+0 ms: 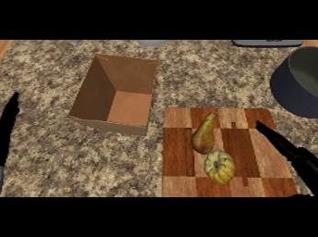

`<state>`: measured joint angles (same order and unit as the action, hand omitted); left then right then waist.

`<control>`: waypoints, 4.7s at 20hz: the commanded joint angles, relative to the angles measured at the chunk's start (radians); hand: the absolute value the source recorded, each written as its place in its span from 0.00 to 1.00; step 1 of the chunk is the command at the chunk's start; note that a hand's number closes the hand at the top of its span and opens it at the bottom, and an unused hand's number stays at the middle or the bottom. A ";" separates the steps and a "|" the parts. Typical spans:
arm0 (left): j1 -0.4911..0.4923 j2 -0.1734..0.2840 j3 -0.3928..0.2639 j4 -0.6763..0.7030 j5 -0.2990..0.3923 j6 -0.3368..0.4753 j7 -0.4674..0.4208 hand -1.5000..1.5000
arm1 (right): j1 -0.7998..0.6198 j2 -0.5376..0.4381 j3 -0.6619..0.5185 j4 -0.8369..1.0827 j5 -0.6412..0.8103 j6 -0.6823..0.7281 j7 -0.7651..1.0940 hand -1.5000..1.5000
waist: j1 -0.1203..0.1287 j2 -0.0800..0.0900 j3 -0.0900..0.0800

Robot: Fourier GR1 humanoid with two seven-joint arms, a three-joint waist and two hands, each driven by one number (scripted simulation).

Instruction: Pick the squash from the cutting board and place it in the cardboard box

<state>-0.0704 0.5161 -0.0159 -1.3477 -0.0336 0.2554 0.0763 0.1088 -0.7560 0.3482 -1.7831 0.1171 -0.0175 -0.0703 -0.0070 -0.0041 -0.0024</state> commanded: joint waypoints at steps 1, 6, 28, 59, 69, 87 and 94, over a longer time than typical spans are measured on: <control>-0.051 -0.006 0.030 0.073 0.000 -0.041 -0.043 0.50 | -0.013 0.002 0.006 0.006 0.096 0.027 -0.062 0.00 | 0.002 0.004 0.002; -0.038 -0.008 0.020 0.029 -0.002 -0.020 0.007 0.50 | -0.119 -0.231 0.021 -0.086 0.226 0.181 0.164 0.00 | 0.013 0.003 -0.002; -0.005 -0.055 0.062 0.042 -0.060 -0.056 -0.046 0.50 | -0.577 0.180 0.217 0.145 0.253 0.860 0.751 0.00 | 0.014 0.004 0.002; -0.058 -0.110 0.173 0.087 -0.146 -0.129 -0.070 0.50 | -0.424 0.473 0.215 0.133 0.506 1.005 0.853 0.00 | 0.008 0.006 0.002; -0.029 -0.128 0.157 -0.021 -0.163 -0.161 0.005 0.50 | -0.469 0.376 0.301 0.262 0.777 0.663 0.522 1.00 | 0.017 0.005 0.003; -0.084 -0.124 0.168 0.025 -0.178 -0.179 -0.008 0.50 | -0.780 0.266 -0.061 0.635 0.660 0.143 -0.276 1.00 | 0.060 0.027 0.006; -0.063 -0.159 0.155 -0.004 -0.196 -0.148 0.012 0.50 | -0.913 0.333 -0.185 0.749 0.546 0.048 -0.524 1.00 | 0.042 0.012 0.004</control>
<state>-0.1452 0.3613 0.1386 -1.3282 -0.2277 0.1044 0.0674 -0.7405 -0.4584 0.2147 -1.1200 0.7082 0.0821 -0.4629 0.0388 0.0134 0.0020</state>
